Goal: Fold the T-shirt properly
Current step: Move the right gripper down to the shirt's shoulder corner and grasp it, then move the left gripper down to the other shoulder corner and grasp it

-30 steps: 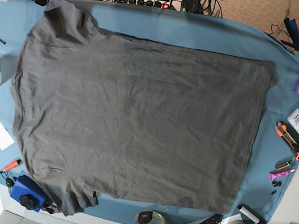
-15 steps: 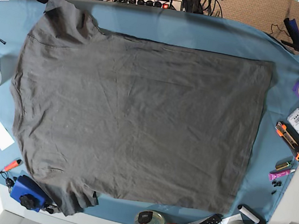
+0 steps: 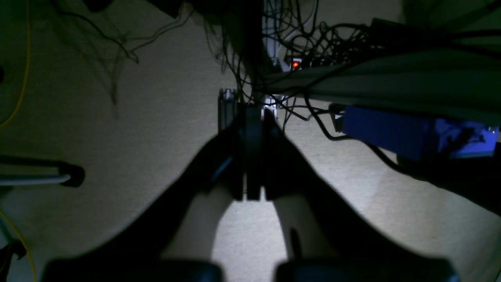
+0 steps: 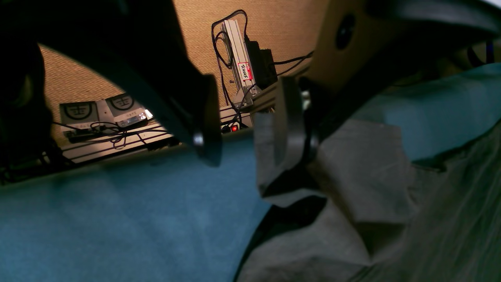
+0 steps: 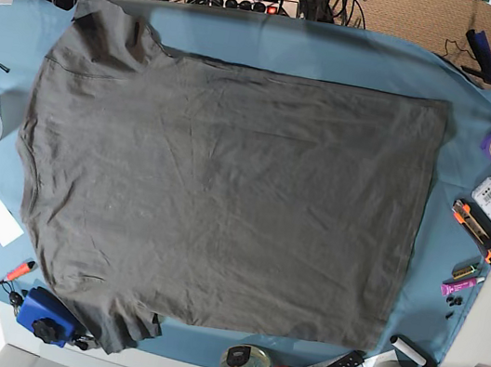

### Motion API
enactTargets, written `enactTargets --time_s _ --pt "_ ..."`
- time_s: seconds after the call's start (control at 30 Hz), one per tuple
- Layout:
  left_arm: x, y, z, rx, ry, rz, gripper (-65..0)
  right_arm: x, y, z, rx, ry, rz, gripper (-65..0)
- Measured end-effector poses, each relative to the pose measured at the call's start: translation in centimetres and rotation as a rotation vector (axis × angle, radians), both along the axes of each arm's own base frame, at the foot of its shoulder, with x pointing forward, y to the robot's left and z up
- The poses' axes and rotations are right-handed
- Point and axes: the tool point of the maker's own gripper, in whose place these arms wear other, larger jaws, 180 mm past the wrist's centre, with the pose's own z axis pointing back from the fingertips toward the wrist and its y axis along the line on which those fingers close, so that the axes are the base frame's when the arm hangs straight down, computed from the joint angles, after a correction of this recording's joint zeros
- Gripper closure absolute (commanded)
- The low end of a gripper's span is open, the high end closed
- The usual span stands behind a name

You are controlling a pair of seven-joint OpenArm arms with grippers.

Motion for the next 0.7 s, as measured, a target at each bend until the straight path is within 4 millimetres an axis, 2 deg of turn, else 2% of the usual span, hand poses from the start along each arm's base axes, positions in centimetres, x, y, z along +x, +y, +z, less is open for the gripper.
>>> enactTargets --time_s 0.1,0.23,0.33,0.7 --pt "0.5 -0.2 0.0 -0.008 -0.014 -0.006 0.0 0.2 0.4 -0.2 0.014 -0.011 -0.01 -22.5" --pt "1.2 -1.4 0.4 -0.062 -0.042 -0.054 0.0 0.5 2.3 -1.2 0.043 0.009 0.043 -22.5" --pt "1.2 -1.6 0.5 -0.07 -0.044 -0.063 0.0 1.3 3.1 -1.7 0.031 0.001 0.081 -22.5" --pt "1.2 -1.8 0.5 -0.075 -0.047 -0.069 0.0 1.5 2.8 -2.0 0.003 -0.005 0.05 -21.9"
